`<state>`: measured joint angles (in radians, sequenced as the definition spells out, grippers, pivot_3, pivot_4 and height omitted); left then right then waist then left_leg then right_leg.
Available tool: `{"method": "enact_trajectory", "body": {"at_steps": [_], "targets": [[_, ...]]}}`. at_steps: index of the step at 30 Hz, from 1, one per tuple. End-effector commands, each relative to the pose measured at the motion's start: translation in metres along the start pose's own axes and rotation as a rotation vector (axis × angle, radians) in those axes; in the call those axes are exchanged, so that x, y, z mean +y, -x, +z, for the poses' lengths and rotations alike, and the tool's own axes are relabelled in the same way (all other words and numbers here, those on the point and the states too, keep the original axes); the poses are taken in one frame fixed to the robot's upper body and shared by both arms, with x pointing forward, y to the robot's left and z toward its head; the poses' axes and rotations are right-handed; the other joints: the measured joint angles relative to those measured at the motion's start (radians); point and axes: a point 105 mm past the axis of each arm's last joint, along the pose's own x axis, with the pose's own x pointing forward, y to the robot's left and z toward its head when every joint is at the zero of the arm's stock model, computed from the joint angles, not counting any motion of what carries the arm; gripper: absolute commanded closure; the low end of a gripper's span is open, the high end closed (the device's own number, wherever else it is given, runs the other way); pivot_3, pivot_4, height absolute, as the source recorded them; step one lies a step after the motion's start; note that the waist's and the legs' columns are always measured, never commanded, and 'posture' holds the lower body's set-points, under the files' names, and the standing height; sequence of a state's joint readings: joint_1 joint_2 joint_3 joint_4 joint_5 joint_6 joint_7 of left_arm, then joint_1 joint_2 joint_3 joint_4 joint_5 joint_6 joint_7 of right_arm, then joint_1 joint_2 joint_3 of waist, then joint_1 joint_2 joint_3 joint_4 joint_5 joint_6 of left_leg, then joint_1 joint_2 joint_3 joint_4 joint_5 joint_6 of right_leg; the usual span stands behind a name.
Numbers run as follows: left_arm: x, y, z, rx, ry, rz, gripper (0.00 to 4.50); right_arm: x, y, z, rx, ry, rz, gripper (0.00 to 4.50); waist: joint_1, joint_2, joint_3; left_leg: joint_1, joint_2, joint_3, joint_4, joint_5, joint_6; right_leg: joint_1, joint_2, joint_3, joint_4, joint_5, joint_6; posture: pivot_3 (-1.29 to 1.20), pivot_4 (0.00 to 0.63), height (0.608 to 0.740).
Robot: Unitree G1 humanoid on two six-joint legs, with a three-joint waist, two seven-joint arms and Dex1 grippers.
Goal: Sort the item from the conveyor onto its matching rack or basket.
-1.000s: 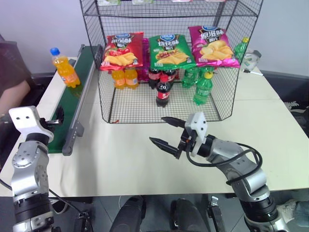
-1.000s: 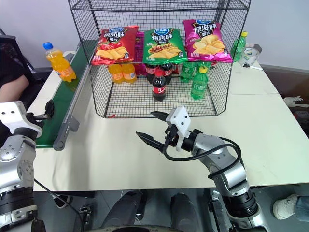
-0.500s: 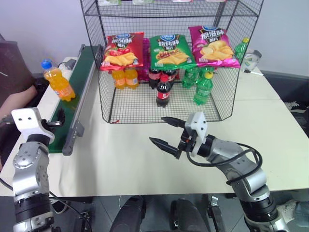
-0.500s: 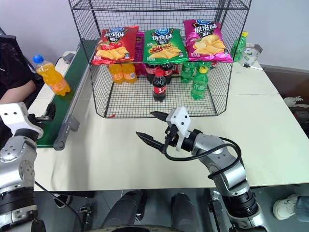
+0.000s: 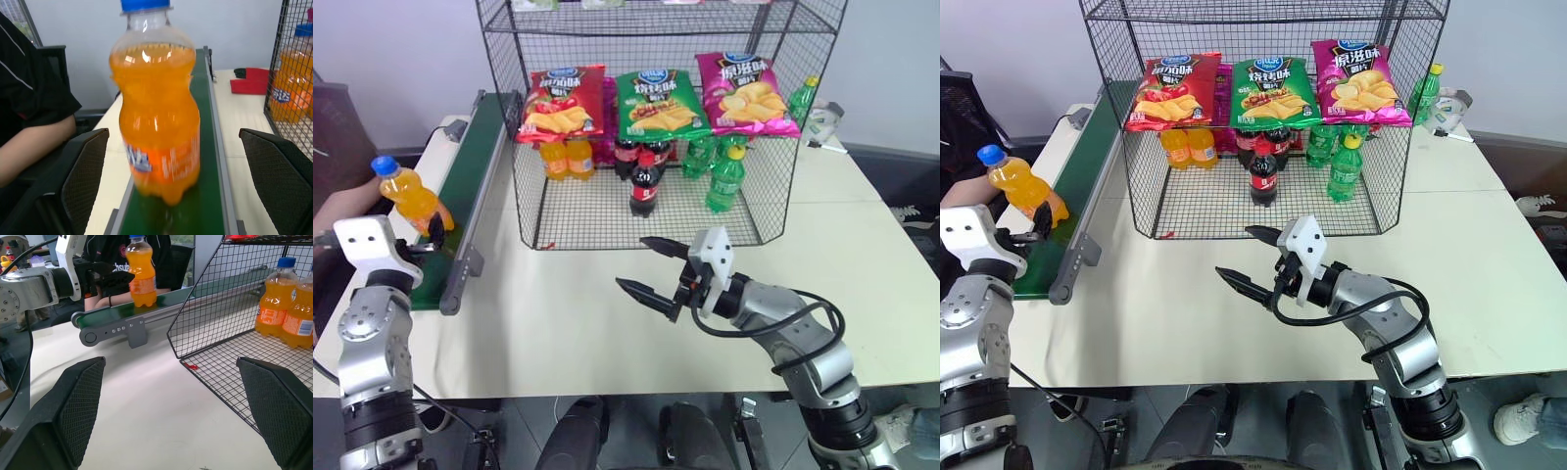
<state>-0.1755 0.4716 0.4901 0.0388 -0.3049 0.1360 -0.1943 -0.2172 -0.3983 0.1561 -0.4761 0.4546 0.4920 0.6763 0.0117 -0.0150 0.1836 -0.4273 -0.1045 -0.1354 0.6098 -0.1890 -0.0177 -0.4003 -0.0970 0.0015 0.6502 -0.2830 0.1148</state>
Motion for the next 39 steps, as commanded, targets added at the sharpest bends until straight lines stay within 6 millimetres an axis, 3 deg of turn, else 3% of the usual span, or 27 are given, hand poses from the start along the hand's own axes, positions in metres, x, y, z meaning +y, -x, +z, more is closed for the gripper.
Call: {"method": "enact_trajectory", "body": {"at_steps": [1, 8, 14, 17, 23, 26, 29, 31, 35, 39], "targets": [[0.013, -0.002, 0.023, -0.092, -0.020, 0.048, 0.03, 0.006, -0.002, 0.014, -0.053, 0.027, 0.023, 0.00, 0.000, 0.000, 0.000, 0.000, 0.000, 0.000, 0.000, 0.000, 0.000, 0.000, 0.000, 0.000, 0.000, 0.000, 0.000, 0.00, 0.150, 0.740], [0.019, -0.002, 0.025, -0.100, -0.024, 0.080, 0.03, 0.006, -0.002, 0.015, -0.052, 0.023, 0.024, 0.00, 0.000, 0.000, 0.000, 0.000, 0.000, 0.000, 0.000, 0.000, 0.000, 0.000, 0.000, 0.000, 0.000, 0.000, 0.000, 0.00, 0.150, 0.740], [0.021, -0.002, 0.025, -0.099, -0.032, 0.092, 1.96, 0.005, -0.003, 0.015, -0.053, 0.021, 0.022, 0.00, 0.001, 0.000, 0.000, 0.000, 0.000, 0.000, 0.000, 0.000, 0.000, 0.000, 0.000, 0.000, 0.000, 0.000, 0.000, 0.00, 0.150, 0.740], [0.021, -0.003, 0.029, -0.113, -0.034, 0.087, 1.96, 0.005, -0.003, 0.015, -0.053, 0.021, 0.023, 0.00, 0.000, 0.000, 0.000, 0.000, 0.000, 0.000, 0.000, 0.000, 0.000, 0.000, 0.000, 0.000, 0.000, 0.000, 0.000, 0.00, 0.150, 0.740], [0.009, -0.005, 0.064, -0.227, -0.025, 0.002, 1.96, 0.005, -0.002, 0.014, -0.050, 0.023, 0.025, 0.00, 0.001, -0.001, 0.000, 0.000, 0.000, 0.000, 0.000, 0.000, 0.000, 0.000, 0.000, -0.001, 0.000, 0.000, 0.000, 0.00, 0.150, 0.740], [-0.010, -0.005, 0.089, -0.294, -0.010, -0.113, 1.96, 0.005, -0.001, 0.014, -0.048, 0.024, 0.027, 0.00, 0.001, -0.002, 0.000, 0.000, 0.000, 0.000, 0.000, 0.000, 0.000, 0.000, 0.000, 0.000, 0.000, 0.000, 0.000, 0.00, 0.150, 0.740], [-0.054, -0.003, 0.117, -0.336, 0.041, -0.367, 1.96, 0.003, 0.000, 0.014, -0.045, 0.035, 0.020, 0.00, 0.002, -0.002, 0.000, -0.001, 0.000, 0.000, 0.001, 0.000, 0.000, 0.000, 0.000, -0.001, 0.000, 0.000, 0.000, 0.00, 0.150, 0.740], [-0.075, -0.001, 0.120, -0.320, 0.049, -0.472, 1.96, 0.001, 0.001, 0.014, -0.044, 0.045, 0.012, 0.00, 0.003, -0.002, 0.000, -0.001, 0.000, -0.001, 0.001, 0.000, 0.000, 0.001, 0.000, -0.001, 0.000, 0.000, 0.000, 0.00, 0.150, 0.740], [-0.090, -0.002, 0.112, -0.260, 0.039, -0.527, 1.96, -0.003, 0.003, 0.015, -0.040, 0.054, -0.002, 0.00, -0.014, -0.001, 0.000, 0.000, 0.000, 0.001, 0.000, 0.000, 0.000, 0.002, 0.000, 0.000, 0.000, 0.000, 0.000, 0.00, 0.150, 0.740], [-0.148, -0.013, 0.068, -0.124, 0.031, -0.584, 1.96, -0.025, 0.016, 0.016, -0.017, 0.100, -0.081, 0.00, -0.016, 0.000, 0.000, 0.000, 0.000, 0.001, -0.002, 0.001, 0.000, 0.003, 0.001, 0.000, 0.002, 0.000, 0.000, 0.00, 0.150, 0.740]]}}
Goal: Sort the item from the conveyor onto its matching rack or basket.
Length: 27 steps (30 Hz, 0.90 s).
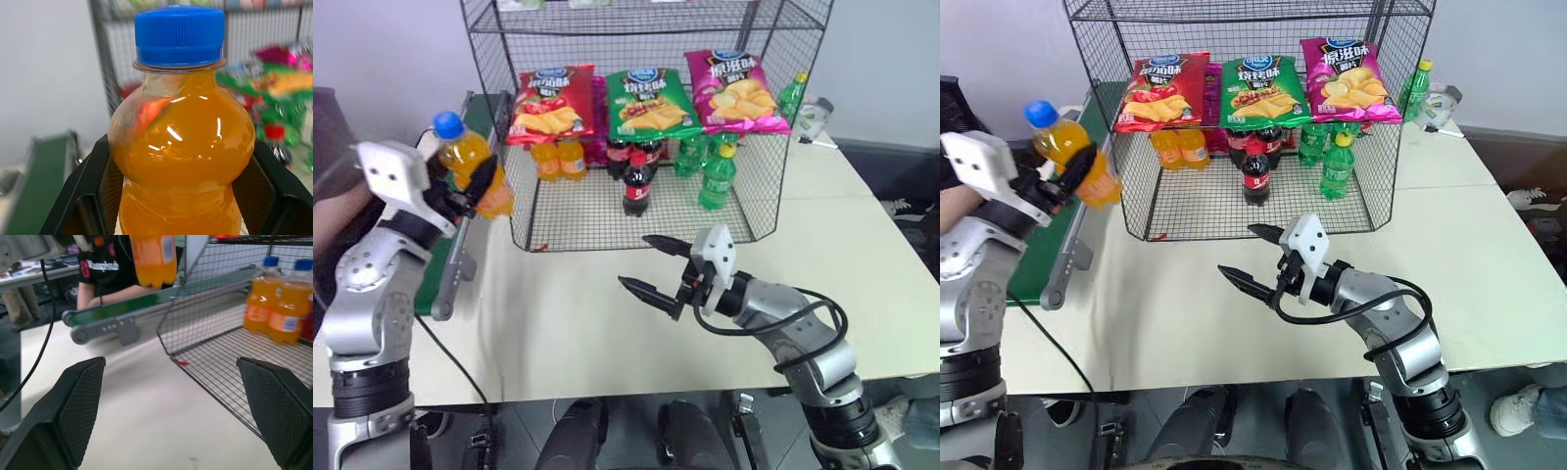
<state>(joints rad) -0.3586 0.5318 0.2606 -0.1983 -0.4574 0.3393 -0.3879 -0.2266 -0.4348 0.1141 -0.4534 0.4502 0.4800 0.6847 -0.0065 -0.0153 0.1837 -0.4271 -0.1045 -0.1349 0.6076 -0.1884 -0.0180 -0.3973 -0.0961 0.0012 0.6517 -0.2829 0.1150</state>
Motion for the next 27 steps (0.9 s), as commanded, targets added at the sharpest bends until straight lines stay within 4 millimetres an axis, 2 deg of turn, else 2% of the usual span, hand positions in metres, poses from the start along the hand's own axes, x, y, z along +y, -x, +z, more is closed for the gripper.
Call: {"method": "enact_trajectory", "body": {"at_steps": [1, 4, 8, 17, 22, 27], "targets": [[-0.029, -0.021, -0.018, 0.016, 0.005, -0.025, 1.96, -0.015, 0.009, 0.015, -0.034, 0.074, -0.054, 0.00, 0.005, 0.000, 0.000, 0.000, 0.000, 0.000, 0.001, 0.000, 0.000, 0.000, 0.000, 0.000, 0.000, 0.000, 0.000, 0.00, 0.150, 0.740], [-0.037, -0.032, -0.031, -0.028, 0.052, 0.024, 1.96, -0.021, 0.015, 0.015, -0.027, 0.087, -0.081, 0.00, 0.010, -0.001, 0.001, -0.001, -0.001, 0.000, 0.003, 0.000, 0.000, 0.001, 0.000, 0.000, 0.000, 0.000, 0.000, 0.00, 0.150, 0.740], [-0.042, -0.049, -0.059, -0.022, 0.053, 0.101, 1.96, -0.025, 0.021, 0.015, -0.021, 0.098, -0.109, 0.00, 0.014, -0.001, 0.001, -0.001, -0.001, 0.000, 0.002, 0.000, 0.000, 0.000, 0.000, 0.000, 0.001, 0.000, 0.000, 0.00, 0.150, 0.740], [-0.046, -0.082, -0.088, -0.006, 0.101, 0.218, 1.96, -0.024, 0.020, 0.015, -0.022, 0.100, -0.116, 0.00, 0.020, -0.002, 0.001, -0.001, -0.002, 0.000, 0.005, 0.000, 0.001, 0.001, -0.001, -0.001, 0.000, 0.000, 0.001, 0.00, 0.150, 0.740], [-0.050, -0.094, -0.095, -0.003, 0.103, 0.223, 1.96, -0.024, 0.020, 0.015, -0.025, 0.102, -0.119, 0.00, 0.018, -0.002, 0.001, -0.001, -0.002, 0.000, 0.005, 0.000, 0.001, 0.001, 0.000, -0.002, 0.001, 0.000, 0.001, 0.00, 0.150, 0.740], [-0.051, -0.096, -0.100, 0.001, 0.089, 0.219, 1.96, -0.024, 0.021, 0.015, -0.025, 0.105, -0.127, 0.00, 0.017, -0.002, 0.001, -0.001, -0.002, 0.000, 0.005, 0.000, 0.001, 0.001, 0.001, -0.002, 0.001, 0.000, 0.001, 0.00, 0.150, 0.740]]}}
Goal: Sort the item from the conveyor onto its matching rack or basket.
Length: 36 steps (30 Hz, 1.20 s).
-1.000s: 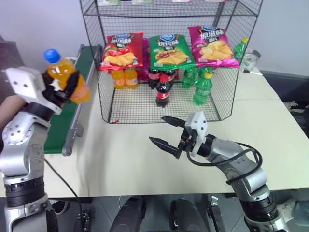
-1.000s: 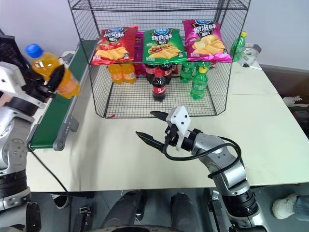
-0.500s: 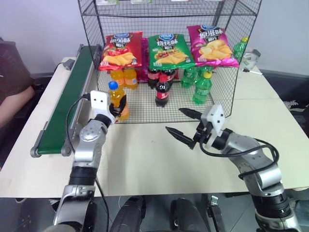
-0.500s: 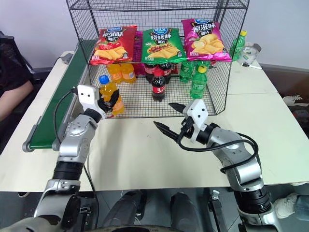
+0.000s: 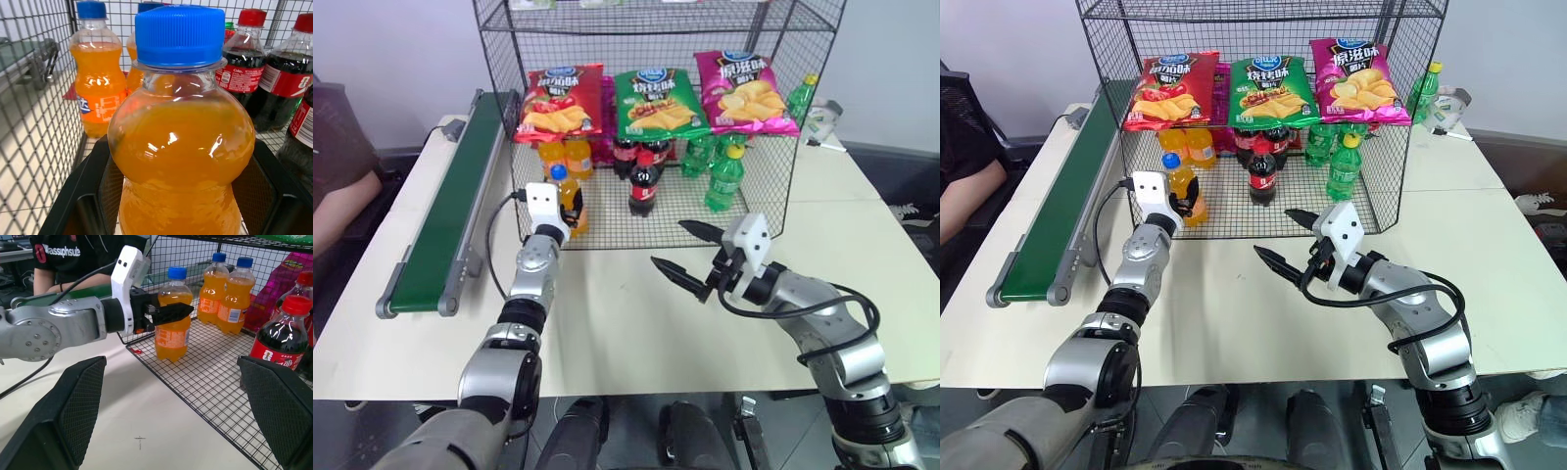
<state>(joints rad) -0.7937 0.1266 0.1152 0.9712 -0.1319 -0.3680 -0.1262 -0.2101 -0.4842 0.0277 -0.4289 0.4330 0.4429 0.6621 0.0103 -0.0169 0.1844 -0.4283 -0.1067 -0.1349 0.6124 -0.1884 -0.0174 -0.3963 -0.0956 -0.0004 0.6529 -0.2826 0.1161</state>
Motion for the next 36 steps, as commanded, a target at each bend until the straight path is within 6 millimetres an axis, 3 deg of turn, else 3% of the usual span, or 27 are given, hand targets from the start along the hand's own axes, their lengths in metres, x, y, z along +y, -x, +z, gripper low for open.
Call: {"method": "enact_trajectory", "body": {"at_steps": [1, 2, 6, 17, 24, 30, 36], "targets": [[0.001, -0.008, 0.025, -0.100, -0.013, -0.007, 1.96, 0.001, 0.001, 0.014, -0.047, 0.046, -0.002, 0.00, 0.001, 0.000, 0.000, 0.000, 0.000, 0.000, 0.000, 0.000, 0.000, 0.000, 0.000, 0.000, 0.000, 0.000, 0.000, 0.00, 0.150, 0.740], [0.000, -0.008, 0.024, -0.099, -0.004, -0.015, 1.96, 0.002, 0.001, 0.014, -0.047, 0.046, -0.002, 0.00, 0.001, 0.000, 0.000, 0.000, 0.000, 0.000, 0.000, 0.000, 0.000, 0.000, 0.000, 0.000, 0.000, 0.000, 0.000, 0.00, 0.150, 0.740], [0.001, -0.007, 0.023, -0.105, 0.020, -0.016, 0.02, 0.001, 0.001, 0.014, -0.048, 0.047, -0.003, 0.00, 0.001, 0.000, 0.000, 0.000, 0.000, 0.000, 0.000, 0.000, 0.000, 0.000, 0.000, 0.000, 0.001, 0.000, 0.000, 0.00, 0.150, 0.740], [0.012, 0.005, 0.035, -0.175, -0.010, -0.022, 0.02, 0.002, 0.001, 0.013, -0.046, 0.047, 0.000, 0.00, 0.000, 0.000, 0.000, 0.000, 0.000, 0.000, 0.001, 0.000, 0.000, 0.000, 0.000, 0.000, 0.002, 0.000, 0.000, 0.00, 0.150, 0.740], [0.021, 0.042, 0.059, -0.212, 0.031, -0.075, 0.02, 0.002, 0.002, 0.013, -0.041, 0.043, 0.001, 0.00, -0.007, 0.000, 0.000, 0.001, 0.000, 0.000, 0.000, 0.000, 0.000, 0.000, 0.000, 0.001, 0.002, 0.000, 0.000, 0.00, 0.150, 0.740], [0.035, 0.069, 0.071, -0.062, -0.012, -0.196, 0.02, -0.001, 0.003, 0.014, -0.037, 0.050, 0.005, 0.00, -0.004, 0.001, -0.001, 0.001, 0.001, 0.000, 0.001, 0.000, 0.000, 0.000, 0.001, 0.001, 0.003, 0.000, 0.000, 0.00, 0.150, 0.740], [0.063, 0.114, 0.077, 0.119, -0.120, -0.351, 0.02, -0.012, 0.009, 0.013, -0.013, 0.074, -0.009, 0.00, -0.019, 0.002, 0.000, 0.001, 0.002, 0.000, -0.002, 0.000, 0.000, -0.001, -0.001, 0.002, 0.002, 0.000, -0.001, 0.00, 0.150, 0.740]]}}
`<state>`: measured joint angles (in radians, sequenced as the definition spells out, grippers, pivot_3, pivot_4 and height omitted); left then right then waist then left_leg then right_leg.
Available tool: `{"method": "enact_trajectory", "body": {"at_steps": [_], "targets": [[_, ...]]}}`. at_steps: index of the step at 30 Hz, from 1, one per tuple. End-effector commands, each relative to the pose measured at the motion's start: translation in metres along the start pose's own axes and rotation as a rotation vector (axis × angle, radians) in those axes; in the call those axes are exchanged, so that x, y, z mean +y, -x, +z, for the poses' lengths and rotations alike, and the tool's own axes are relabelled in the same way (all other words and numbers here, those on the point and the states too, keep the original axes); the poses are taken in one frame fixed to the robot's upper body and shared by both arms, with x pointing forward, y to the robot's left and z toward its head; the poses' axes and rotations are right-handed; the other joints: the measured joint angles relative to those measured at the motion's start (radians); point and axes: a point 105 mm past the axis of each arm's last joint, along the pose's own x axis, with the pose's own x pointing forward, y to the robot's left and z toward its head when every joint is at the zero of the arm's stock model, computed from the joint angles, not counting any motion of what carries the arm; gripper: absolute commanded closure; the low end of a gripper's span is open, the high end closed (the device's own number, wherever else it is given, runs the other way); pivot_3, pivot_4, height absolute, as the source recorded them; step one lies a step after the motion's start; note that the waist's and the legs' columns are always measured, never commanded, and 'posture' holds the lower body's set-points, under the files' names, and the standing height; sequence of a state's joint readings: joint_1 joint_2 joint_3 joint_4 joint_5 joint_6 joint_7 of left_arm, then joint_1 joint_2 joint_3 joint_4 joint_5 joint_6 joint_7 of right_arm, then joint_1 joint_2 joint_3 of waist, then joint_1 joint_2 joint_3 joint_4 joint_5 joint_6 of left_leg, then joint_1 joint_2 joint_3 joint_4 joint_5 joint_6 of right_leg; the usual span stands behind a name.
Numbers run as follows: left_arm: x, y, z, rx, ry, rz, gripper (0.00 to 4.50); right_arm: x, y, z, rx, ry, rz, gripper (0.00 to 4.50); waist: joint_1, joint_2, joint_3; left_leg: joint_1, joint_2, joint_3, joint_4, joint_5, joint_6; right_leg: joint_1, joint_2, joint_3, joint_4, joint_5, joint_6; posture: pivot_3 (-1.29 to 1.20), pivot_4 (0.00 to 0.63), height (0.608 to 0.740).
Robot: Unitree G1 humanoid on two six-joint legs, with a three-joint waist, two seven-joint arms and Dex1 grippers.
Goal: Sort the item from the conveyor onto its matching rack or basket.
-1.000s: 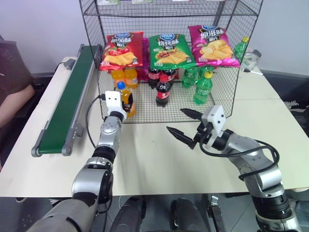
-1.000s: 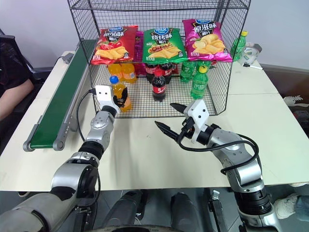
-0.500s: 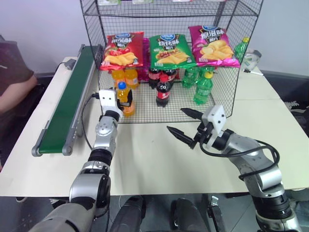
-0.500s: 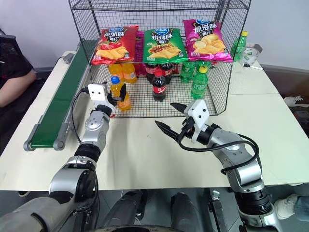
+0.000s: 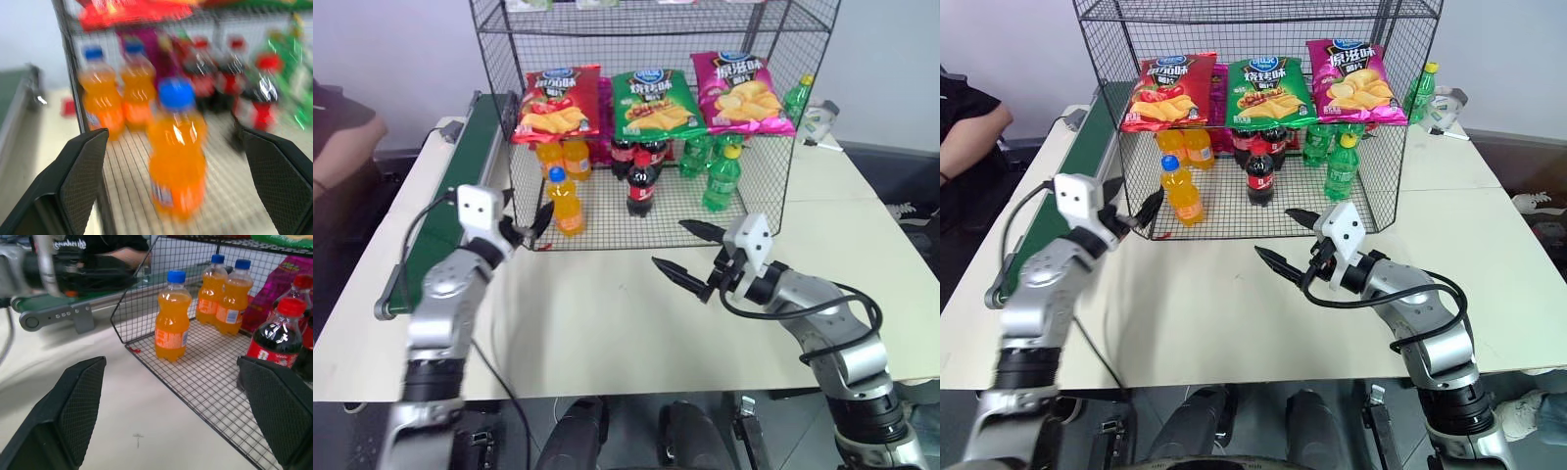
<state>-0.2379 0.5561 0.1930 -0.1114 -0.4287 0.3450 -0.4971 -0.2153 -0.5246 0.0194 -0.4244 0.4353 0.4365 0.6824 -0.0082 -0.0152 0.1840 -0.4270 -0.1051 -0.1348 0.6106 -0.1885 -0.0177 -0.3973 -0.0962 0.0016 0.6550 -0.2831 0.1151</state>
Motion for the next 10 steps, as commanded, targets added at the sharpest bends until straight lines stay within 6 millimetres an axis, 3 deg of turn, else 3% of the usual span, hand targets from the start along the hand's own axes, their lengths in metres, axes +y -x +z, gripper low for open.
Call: {"method": "enact_trajectory", "body": {"at_steps": [1, 6, 10], "targets": [[0.005, 0.020, 0.019, -0.010, -0.014, -0.045, 0.02, -0.012, 0.006, 0.012, -0.030, 0.046, -0.028, 0.00, 0.001, 0.000, 0.000, 0.000, 0.000, 0.000, 0.000, 0.000, 0.000, 0.000, 0.000, 0.000, 0.000, 0.000, 0.000, 0.00, 0.150, 0.740], [0.020, 0.036, 0.015, 0.025, -0.036, 0.008, 0.02, -0.020, 0.014, 0.010, -0.009, 0.058, -0.046, 0.00, 0.009, 0.000, 0.000, 0.000, 0.000, -0.001, 0.000, 0.000, 0.000, 0.000, -0.001, 0.000, -0.002, -0.002, -0.003, 0.00, 0.150, 0.740], [0.018, 0.037, 0.015, 0.016, -0.035, 0.010, 0.02, -0.022, 0.016, 0.008, 0.001, 0.061, -0.046, 0.00, 0.014, 0.000, 0.000, 0.000, 0.000, -0.001, 0.000, 0.000, 0.000, 0.000, -0.001, 0.000, -0.002, -0.002, -0.003, 0.00, 0.150, 0.740]]}}
